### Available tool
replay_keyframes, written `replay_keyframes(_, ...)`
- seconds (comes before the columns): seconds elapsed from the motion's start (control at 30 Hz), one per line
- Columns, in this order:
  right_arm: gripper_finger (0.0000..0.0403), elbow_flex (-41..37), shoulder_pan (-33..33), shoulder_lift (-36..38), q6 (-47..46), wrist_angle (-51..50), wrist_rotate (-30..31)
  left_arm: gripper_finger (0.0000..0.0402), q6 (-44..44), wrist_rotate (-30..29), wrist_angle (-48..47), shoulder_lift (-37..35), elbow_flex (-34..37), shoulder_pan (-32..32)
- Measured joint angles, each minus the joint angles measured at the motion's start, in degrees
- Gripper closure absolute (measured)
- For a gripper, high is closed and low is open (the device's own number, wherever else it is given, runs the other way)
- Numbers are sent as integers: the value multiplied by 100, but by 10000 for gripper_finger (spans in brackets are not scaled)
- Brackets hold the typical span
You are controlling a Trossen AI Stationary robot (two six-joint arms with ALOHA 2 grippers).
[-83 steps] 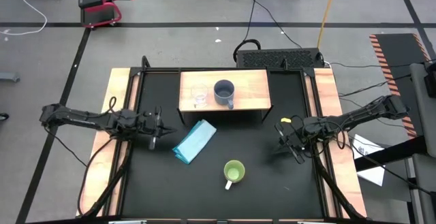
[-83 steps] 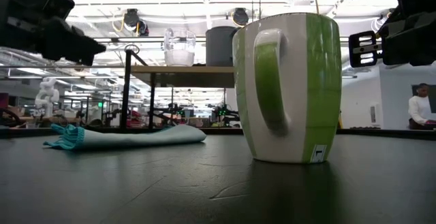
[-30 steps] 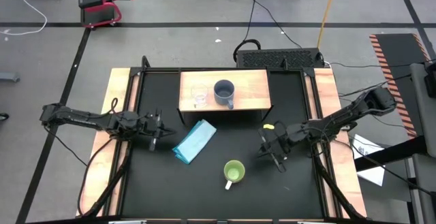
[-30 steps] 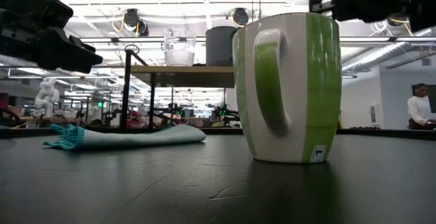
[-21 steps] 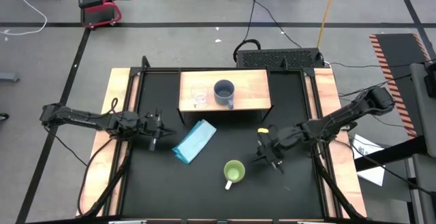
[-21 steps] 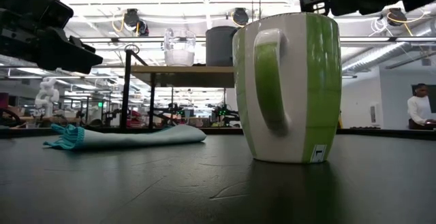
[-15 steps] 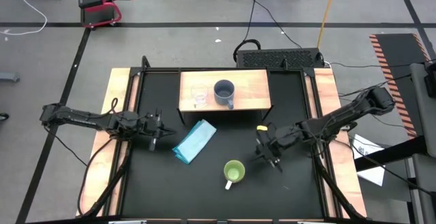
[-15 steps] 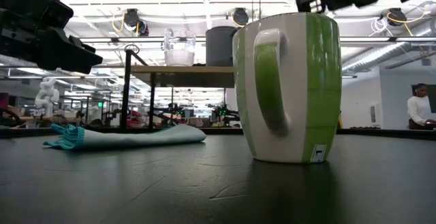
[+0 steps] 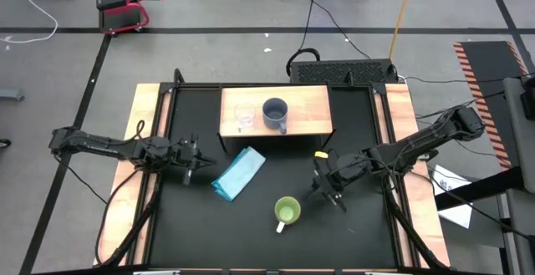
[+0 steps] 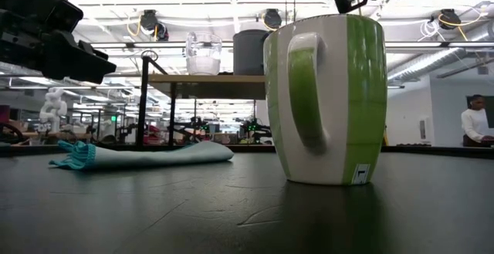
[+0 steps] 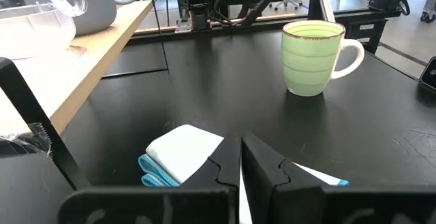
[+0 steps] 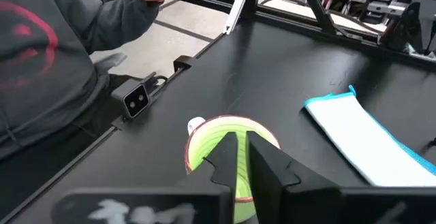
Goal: Stack small to large cups/mugs on shelf
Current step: Put the green mug on the shelf
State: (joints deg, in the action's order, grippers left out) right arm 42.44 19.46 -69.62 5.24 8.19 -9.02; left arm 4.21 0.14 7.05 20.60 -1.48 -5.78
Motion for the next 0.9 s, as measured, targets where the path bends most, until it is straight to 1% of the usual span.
replay_keyframes(0.17, 329, 42, -34, -204, -162, 86, -16, 399, 17, 0, 2, 0, 0, 0)
replay_keyframes(0.33, 284, 312, -90, -531, -278, -151, -17, 383, 0, 0, 9, 1, 0, 0)
replay_keyframes(0.43, 267, 525, -108, -658, -259, -398, -23, 375, -28, 0, 7, 1, -1, 1)
replay_keyframes(0.6, 261, 863, -234, -914, -302, -778, -22, 380, -35, 0, -2, 0, 0, 0)
replay_keyframes(0.8, 261, 1606, -297, -1275, -247, -1929, -24, 398, -39, 0, -30, 0, -2, 0)
replay_keyframes(0.9, 261, 1933, -299, -1480, -191, -2403, -24, 398, -52, 0, -115, 2, -2, 0)
